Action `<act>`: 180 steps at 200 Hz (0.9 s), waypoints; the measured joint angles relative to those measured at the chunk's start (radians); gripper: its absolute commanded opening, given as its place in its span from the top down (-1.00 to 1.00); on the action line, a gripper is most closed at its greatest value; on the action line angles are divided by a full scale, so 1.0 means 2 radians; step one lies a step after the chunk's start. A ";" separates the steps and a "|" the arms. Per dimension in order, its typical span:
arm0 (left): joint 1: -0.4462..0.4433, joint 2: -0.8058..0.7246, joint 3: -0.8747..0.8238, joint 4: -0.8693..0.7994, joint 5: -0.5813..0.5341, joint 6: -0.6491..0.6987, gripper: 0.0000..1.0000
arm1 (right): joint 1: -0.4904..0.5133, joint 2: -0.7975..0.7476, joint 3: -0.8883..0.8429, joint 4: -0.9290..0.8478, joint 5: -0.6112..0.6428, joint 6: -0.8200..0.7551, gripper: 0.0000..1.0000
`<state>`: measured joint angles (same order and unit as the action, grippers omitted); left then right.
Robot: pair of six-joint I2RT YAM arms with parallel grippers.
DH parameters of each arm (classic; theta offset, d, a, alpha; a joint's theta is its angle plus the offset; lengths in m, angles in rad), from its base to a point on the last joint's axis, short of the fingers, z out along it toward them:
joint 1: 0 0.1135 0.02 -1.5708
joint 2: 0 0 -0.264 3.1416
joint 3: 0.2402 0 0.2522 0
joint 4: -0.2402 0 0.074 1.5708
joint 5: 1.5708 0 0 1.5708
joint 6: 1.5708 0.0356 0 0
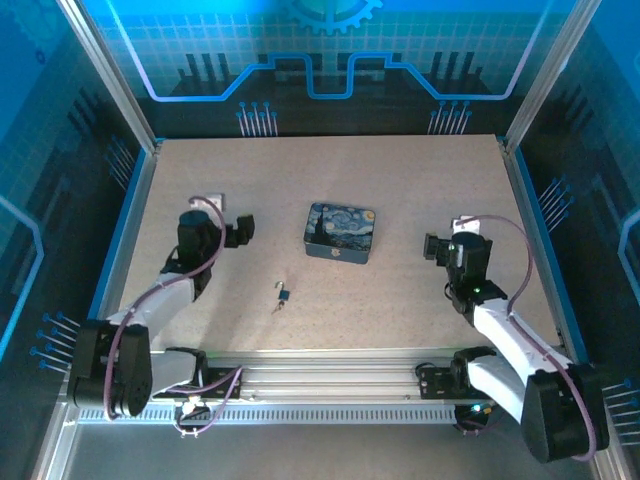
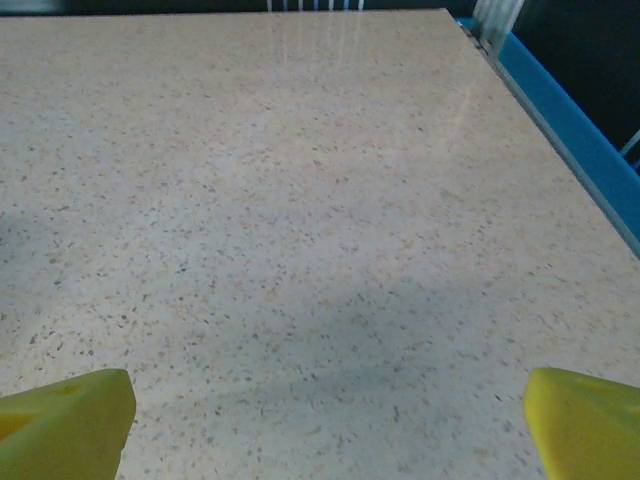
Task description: Unlock the padlock with the key
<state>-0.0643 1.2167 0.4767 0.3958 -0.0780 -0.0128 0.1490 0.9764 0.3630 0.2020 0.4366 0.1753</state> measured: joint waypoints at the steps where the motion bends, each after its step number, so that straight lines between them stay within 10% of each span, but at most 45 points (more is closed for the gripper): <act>1: 0.000 0.000 -0.002 0.001 0.000 0.001 -0.98 | 0.000 0.001 -0.004 0.007 -0.001 -0.001 -0.99; 90: 0.001 0.058 -0.074 0.167 -0.004 0.011 -0.98 | -0.012 0.189 -0.057 0.315 -0.043 -0.051 -0.99; 180: 0.022 0.169 -0.056 0.252 -0.016 0.014 -0.98 | -0.016 0.260 0.016 0.314 -0.062 -0.064 -0.99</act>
<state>-0.0212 1.5543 0.3641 0.8997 -0.1108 0.0147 0.1165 1.4963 0.3958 0.8295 0.3130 0.0479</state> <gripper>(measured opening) 0.989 0.997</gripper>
